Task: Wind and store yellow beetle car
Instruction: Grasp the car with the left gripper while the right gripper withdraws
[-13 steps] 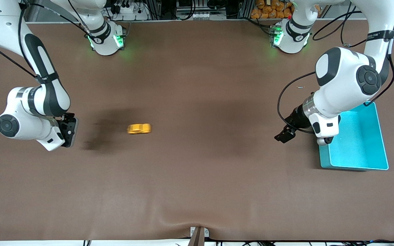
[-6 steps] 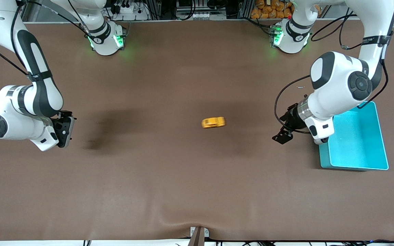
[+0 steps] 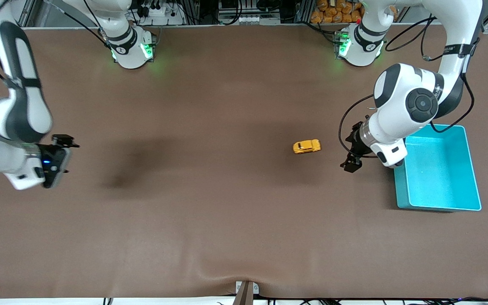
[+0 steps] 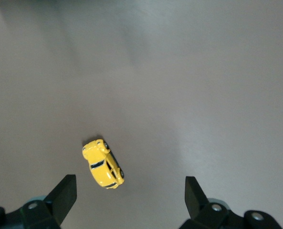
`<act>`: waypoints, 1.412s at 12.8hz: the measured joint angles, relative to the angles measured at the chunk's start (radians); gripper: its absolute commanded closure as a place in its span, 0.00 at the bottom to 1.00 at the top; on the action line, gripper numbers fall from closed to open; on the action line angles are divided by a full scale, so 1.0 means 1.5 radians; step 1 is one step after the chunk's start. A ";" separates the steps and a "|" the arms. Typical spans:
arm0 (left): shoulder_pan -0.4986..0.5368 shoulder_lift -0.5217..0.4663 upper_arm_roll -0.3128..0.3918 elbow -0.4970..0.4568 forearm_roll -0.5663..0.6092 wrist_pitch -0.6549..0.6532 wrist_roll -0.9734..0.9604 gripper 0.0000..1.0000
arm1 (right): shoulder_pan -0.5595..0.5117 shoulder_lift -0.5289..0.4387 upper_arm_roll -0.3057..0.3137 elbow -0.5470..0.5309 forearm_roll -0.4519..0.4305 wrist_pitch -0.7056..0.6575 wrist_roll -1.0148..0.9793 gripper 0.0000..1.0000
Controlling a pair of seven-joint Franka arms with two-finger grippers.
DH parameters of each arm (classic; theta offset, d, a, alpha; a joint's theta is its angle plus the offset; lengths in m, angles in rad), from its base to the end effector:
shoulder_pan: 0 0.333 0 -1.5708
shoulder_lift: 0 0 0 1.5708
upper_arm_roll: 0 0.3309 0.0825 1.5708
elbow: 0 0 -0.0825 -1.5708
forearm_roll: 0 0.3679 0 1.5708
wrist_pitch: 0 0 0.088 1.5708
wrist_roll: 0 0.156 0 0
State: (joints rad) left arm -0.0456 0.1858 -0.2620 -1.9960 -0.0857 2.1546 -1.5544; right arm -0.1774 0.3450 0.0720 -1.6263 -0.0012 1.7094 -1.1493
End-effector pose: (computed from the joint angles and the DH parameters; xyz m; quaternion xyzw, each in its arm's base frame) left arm 0.5466 -0.1778 0.3453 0.7950 0.6035 -0.0542 0.0267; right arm 0.6013 -0.0674 0.3761 -0.8596 -0.4940 0.0984 0.0859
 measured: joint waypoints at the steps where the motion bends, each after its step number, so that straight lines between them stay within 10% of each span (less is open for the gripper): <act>1: 0.005 -0.018 0.002 -0.030 0.000 0.003 0.000 0.00 | -0.002 -0.018 0.000 0.032 0.000 -0.027 0.042 0.00; 11: 0.001 -0.068 -0.122 -0.267 0.000 0.269 -0.219 0.00 | -0.019 -0.089 -0.003 0.188 0.065 -0.174 0.429 0.00; 18: 0.004 0.049 -0.120 -0.287 0.000 0.427 -0.274 0.00 | 0.018 -0.236 0.010 0.077 0.059 -0.141 0.694 0.00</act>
State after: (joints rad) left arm -0.0394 0.2586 -0.4423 -2.4272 -0.0855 2.7948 -1.9658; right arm -0.1506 -0.0095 0.0864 -1.5111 0.0878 1.4978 -0.1087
